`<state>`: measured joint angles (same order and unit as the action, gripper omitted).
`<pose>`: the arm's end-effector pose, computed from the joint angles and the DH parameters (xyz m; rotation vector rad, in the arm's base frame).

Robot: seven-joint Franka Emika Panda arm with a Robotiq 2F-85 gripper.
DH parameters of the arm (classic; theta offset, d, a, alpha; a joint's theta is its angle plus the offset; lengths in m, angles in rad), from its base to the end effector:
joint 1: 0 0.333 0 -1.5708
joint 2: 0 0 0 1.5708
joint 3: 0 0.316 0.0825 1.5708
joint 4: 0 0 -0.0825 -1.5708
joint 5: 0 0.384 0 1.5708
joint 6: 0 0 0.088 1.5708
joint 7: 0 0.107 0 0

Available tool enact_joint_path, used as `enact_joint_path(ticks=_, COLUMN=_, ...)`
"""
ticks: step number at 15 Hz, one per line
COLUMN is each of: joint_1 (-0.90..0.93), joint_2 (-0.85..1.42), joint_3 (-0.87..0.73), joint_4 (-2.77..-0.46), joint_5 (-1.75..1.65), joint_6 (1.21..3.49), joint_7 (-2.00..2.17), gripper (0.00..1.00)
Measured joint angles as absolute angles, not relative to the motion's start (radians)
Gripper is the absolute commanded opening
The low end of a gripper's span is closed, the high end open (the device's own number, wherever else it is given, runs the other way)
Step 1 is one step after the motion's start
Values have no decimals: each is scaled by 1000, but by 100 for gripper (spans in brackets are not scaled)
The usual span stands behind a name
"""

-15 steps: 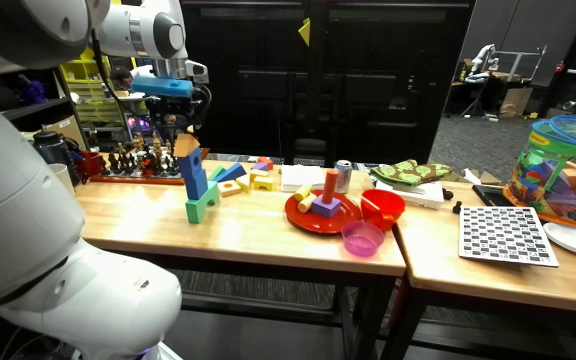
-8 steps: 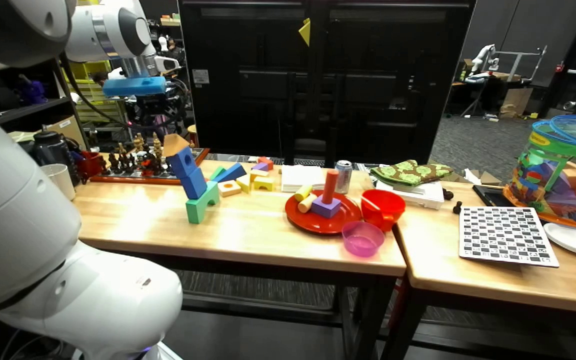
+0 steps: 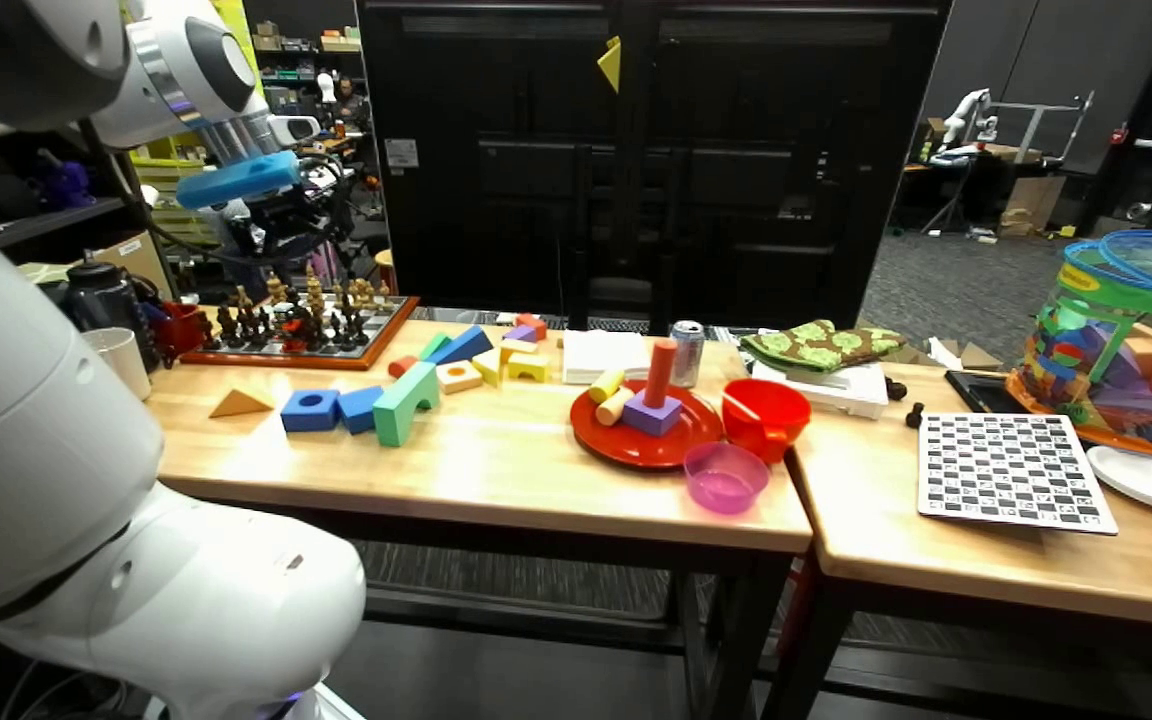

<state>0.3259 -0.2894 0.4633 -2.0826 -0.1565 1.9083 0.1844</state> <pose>0.3383 0.3520 0.5454 2.7709 0.9172 0.2960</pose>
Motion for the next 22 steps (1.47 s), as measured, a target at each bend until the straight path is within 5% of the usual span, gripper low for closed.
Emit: enact_joint_path(ticks=22, joint_1=449, joint_2=-338, joint_3=515, joint_4=-2332, joint_5=-530, joint_6=2135, joint_7=-118, gripper=100)
